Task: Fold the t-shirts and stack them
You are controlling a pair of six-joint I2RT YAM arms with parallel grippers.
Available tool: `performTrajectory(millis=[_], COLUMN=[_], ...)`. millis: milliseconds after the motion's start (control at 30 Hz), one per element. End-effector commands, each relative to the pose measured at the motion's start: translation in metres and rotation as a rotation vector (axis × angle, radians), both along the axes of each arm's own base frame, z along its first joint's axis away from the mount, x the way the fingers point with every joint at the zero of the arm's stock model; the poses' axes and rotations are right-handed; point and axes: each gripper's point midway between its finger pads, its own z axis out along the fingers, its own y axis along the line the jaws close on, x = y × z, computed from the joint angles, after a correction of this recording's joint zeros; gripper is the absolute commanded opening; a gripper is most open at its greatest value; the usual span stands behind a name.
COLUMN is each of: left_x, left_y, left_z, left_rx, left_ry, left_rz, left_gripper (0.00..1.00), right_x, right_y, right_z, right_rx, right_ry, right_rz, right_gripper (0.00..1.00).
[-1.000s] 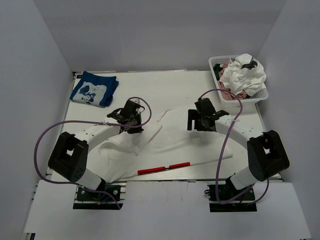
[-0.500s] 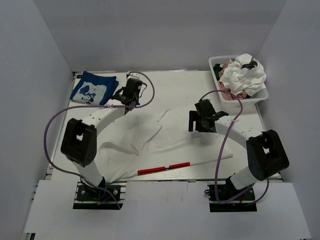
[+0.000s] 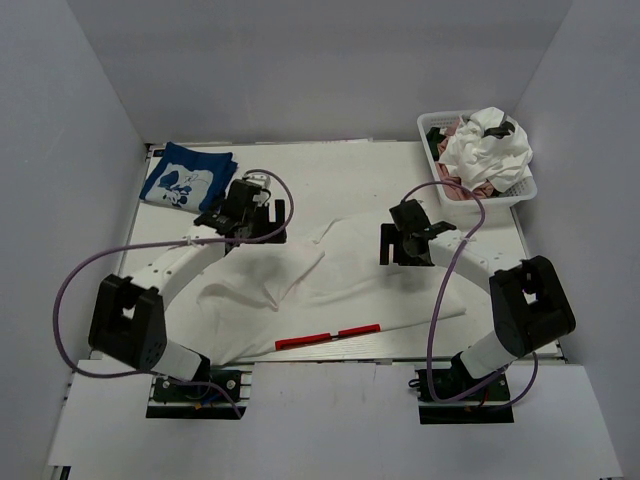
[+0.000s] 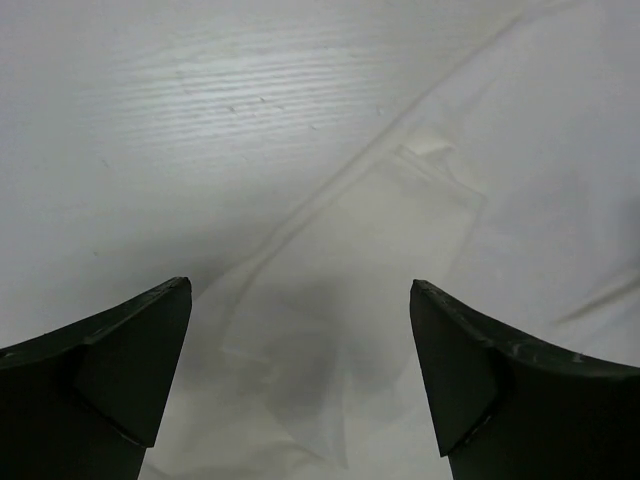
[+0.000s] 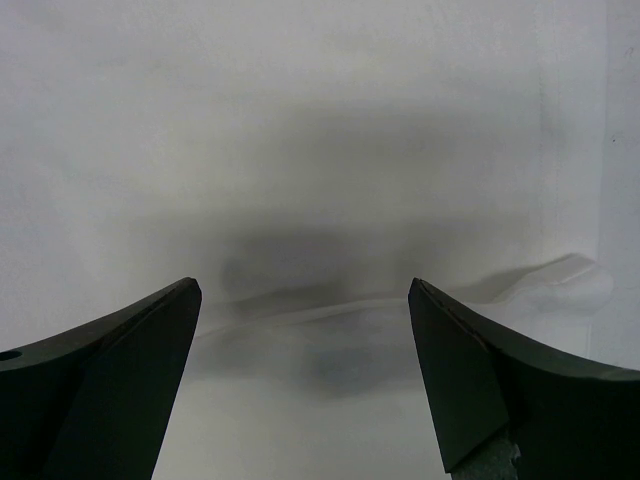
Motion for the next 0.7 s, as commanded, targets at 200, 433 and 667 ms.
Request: performTrajectory(millis=[200,433,667], left_x=[-0.066,-0.086,-0.083], left_y=[-0.013,-0.023,-0.027], left_z=[-0.034,-0.053,-0.046], left_rx=[-0.189,-0.246,-0.26], left_ry=[0.17,0.248,0.225], left_rz=[0.013,-0.007,-0.037], left_gripper=[1.0,0.72,0.12], right_x=[-0.006,-0.008,-0.007], right_y=[-0.001,0.002,0.001], right_z=[0.005,0.002,0.001], right_rx=[0.019,0.033,0.024], right_ry=[-0.02,-0.006,-0.005], right_rz=[0.014,0.025,0.024], right_gripper=[0.9,0.9,0.9])
